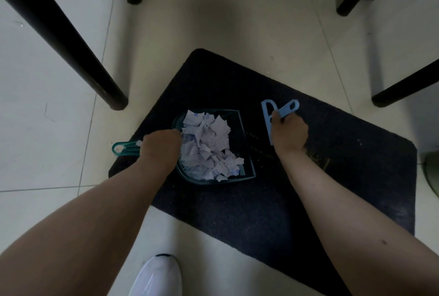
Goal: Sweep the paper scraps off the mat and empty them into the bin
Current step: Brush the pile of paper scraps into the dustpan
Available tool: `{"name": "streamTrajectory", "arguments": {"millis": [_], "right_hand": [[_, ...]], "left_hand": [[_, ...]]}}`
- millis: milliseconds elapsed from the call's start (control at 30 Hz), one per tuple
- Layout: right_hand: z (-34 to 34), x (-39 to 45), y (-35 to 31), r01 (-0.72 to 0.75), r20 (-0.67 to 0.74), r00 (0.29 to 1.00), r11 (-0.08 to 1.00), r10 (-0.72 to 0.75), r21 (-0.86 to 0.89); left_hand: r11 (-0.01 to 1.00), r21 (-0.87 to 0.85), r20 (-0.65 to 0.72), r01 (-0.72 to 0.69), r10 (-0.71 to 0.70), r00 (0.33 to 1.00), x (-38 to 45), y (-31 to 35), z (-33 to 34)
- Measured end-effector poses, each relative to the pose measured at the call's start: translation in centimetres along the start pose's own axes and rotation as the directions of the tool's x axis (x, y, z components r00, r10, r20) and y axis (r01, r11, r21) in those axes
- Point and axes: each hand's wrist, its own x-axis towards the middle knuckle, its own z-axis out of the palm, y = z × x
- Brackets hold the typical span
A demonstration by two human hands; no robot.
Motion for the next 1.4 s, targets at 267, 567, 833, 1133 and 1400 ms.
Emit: {"name": "streamTrajectory", "arguments": {"millis": [267, 567, 833, 1133, 1400], "right_hand": [[2.5, -2.8, -0.4, 0.072, 0.153, 0.986, 0.997, -0.072, 0.009], [-4.6, 0.0, 3.4, -0.141, -0.076, 0.986, 0.986, 0.148, 0.089], [-12.1, 3.4, 10.3, -0.253, -0.281, 0.927, 0.967, 0.249, 0.021], [-17.5, 8.6, 16.7, -0.305, -0.345, 0.890, 0.952, 0.298, 0.036], [-18.5, 12.0, 19.9, -0.295, -0.273, 0.933, 0.934, 0.236, -0.201]], "left_hand": [[1.000, 0.003, 0.012, -0.015, 0.015, 1.000, 0.1, -0.1, -0.1], [0.997, -0.031, -0.001, -0.074, 0.074, 0.997, 0.2, 4.5, -2.0], [0.977, -0.060, -0.009, -0.206, 0.205, 0.979, 2.1, 15.1, -6.8], [0.964, -0.053, -0.006, -0.261, 0.261, 0.965, 4.5, 25.5, -8.3], [0.962, -0.001, -0.016, -0.272, 0.272, 0.962, 6.0, 29.3, -8.2]]}}
